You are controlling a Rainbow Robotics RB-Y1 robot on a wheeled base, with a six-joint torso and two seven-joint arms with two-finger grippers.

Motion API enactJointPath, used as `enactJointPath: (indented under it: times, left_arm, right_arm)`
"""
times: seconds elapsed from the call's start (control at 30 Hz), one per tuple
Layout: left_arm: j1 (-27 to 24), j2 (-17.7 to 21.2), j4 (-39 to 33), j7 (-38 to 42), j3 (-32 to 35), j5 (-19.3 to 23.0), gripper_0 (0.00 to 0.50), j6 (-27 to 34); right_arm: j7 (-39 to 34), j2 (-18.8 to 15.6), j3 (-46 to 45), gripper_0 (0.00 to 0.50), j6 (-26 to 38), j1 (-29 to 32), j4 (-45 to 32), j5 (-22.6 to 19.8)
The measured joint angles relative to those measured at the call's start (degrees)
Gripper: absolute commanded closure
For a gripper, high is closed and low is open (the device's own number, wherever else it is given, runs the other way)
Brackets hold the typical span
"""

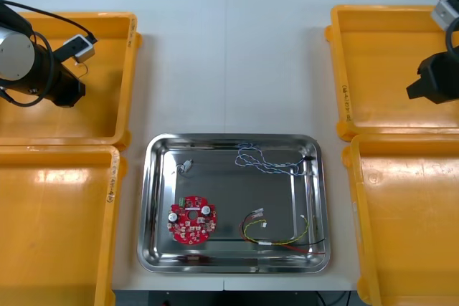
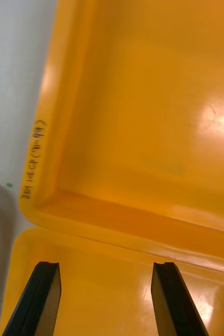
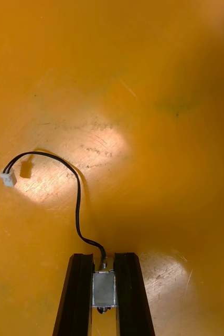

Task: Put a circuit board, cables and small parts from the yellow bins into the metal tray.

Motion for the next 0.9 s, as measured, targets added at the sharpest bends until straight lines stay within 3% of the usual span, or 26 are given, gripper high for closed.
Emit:
enactJointPath:
  times: [0.33,0.63,0.9]
  left_arm:
    - [0.06,0.00,-0.19,0.00,0.00,-0.40,0.500,0.81]
    - [0.06,0.03,-4.60,0.00,0.95,-0.66,0.500,11.17]
    - [0.12,0.03,-10.16,0.00,5.40,-1.57,0.500,17.74]
  right_arm:
    - [-0.47,-5.16,-3.33,0.000,-2.45,3.58,5.64,-1.16]
    - [-0.61,-5.90,-4.06,0.000,-3.01,3.88,8.33,-1.56]
    - [-1.60,-5.90,-6.90,0.000,-5.31,7.98,8.37,-3.50]
